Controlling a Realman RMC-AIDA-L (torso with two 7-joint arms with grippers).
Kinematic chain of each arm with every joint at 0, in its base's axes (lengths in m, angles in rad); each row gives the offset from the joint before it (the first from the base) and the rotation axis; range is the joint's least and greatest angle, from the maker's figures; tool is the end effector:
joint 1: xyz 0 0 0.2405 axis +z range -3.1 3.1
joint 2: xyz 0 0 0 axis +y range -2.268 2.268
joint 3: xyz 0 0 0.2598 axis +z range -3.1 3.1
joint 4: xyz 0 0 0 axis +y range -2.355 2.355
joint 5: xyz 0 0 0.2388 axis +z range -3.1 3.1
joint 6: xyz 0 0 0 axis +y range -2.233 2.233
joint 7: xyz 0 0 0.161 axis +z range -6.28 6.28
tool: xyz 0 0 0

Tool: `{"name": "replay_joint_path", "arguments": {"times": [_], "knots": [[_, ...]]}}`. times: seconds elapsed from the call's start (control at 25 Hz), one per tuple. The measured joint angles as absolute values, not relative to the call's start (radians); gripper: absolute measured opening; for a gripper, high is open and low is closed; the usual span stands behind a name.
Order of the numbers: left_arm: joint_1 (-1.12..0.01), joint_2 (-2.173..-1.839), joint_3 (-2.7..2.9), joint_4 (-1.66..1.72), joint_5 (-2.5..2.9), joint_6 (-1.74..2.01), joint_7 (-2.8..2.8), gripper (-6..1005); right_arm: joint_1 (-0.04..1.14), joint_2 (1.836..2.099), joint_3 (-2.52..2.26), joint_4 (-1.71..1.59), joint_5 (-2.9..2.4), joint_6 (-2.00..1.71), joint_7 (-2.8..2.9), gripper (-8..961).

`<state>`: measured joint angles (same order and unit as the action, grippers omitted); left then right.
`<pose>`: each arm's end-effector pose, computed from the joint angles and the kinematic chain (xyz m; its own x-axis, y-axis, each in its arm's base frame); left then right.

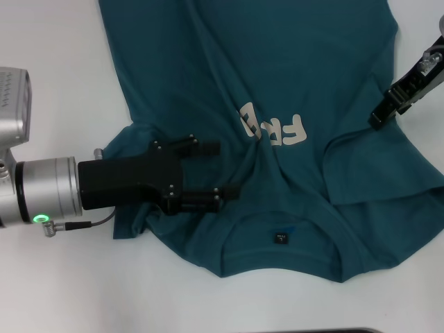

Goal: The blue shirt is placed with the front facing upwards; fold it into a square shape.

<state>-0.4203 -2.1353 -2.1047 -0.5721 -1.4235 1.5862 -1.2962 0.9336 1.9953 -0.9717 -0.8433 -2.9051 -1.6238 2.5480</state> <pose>-0.2524 0.3035 -0.0810 0.7270 0.3684 0.5795 0.4024 -0.9124 0.0753 0.2267 0.4364 0.0290 0.4564 -0.8482 0.2686 -0.6741 -0.5267 -0.5178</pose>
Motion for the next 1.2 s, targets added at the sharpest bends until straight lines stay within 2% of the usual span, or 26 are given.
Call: {"name": "replay_joint_path", "arguments": {"times": [0.44,1.2], "knots": [[-0.420,-2.135,-2.103,-0.572,-1.423,1.586,-1.295,902,0.910,1.972,-0.955,-0.802,-2.903,-1.569,2.579,614],[-0.425,-2.137,-2.103,-0.572,-1.423,1.586,-1.281,903,0.918,1.969,-0.905,-0.692,-2.785,-1.450,2.568,615]]}}
